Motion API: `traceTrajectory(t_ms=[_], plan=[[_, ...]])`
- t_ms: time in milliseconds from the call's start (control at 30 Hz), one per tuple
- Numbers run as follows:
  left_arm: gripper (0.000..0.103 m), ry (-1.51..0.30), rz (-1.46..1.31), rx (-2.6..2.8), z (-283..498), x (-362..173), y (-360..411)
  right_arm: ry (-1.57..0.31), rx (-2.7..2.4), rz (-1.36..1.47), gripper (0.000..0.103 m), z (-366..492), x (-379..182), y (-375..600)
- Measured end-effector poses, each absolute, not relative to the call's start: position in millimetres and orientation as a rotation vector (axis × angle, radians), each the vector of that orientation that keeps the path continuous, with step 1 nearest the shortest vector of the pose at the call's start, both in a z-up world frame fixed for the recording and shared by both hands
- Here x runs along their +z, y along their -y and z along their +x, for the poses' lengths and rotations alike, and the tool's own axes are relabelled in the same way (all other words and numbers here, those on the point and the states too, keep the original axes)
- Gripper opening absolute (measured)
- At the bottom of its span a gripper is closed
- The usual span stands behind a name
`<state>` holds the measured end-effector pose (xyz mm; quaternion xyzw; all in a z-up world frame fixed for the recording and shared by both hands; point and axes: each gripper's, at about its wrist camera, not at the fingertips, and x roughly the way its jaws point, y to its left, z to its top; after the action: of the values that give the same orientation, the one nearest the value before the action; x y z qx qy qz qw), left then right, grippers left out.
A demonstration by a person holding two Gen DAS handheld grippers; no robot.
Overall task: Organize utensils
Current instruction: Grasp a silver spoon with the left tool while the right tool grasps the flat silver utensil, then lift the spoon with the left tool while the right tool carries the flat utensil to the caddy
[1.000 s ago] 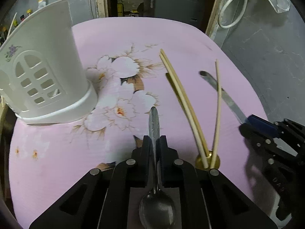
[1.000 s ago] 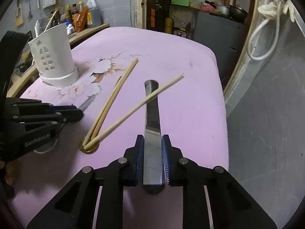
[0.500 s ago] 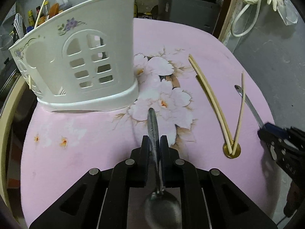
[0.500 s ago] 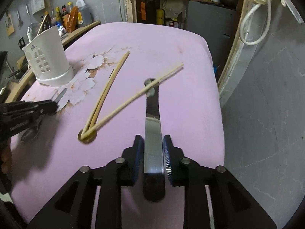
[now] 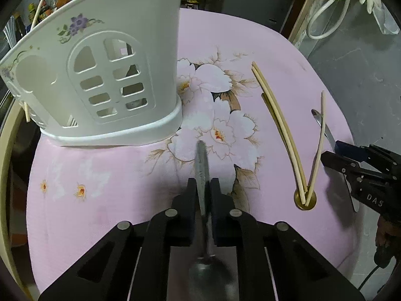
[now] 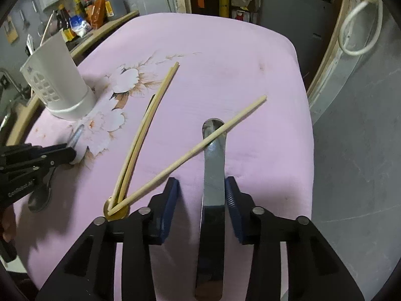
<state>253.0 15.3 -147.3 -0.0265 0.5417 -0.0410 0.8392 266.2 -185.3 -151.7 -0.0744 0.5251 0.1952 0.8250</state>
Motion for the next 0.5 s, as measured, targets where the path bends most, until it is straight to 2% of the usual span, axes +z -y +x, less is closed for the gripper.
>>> traceTrajectory(t_ms=[67, 133, 267, 300, 500], plan=[[0.006, -1.139, -0.059, -0.085, 246.9, -144.4, -17.3, -1.124, 0.418, -0.166, 0.027, 263.6, -149.6, 185.3], [0.006, -1.128, -0.078, -0.084, 243.8, -143.6, -18.0, -1.125, 0.422, -0.163, 0.015, 260.7, -146.6, 187.0], [0.006, -1.084, -0.125, -0.083, 217.2, -136.1, -30.8, -1.111, 0.427, -0.123, 0.012, 249.7, -141.8, 194.6], [0.006, -1.067, -0.132, -0.086, 206.6, -133.7, -34.8, -1.103, 0.437, -0.104, 0.003, 244.8, -139.6, 196.8], [0.005, -0.941, -0.177, -0.105, 174.5, -115.7, -40.1, -1.043, 0.473, -0.05, 0.002, 222.3, -129.9, 198.6]])
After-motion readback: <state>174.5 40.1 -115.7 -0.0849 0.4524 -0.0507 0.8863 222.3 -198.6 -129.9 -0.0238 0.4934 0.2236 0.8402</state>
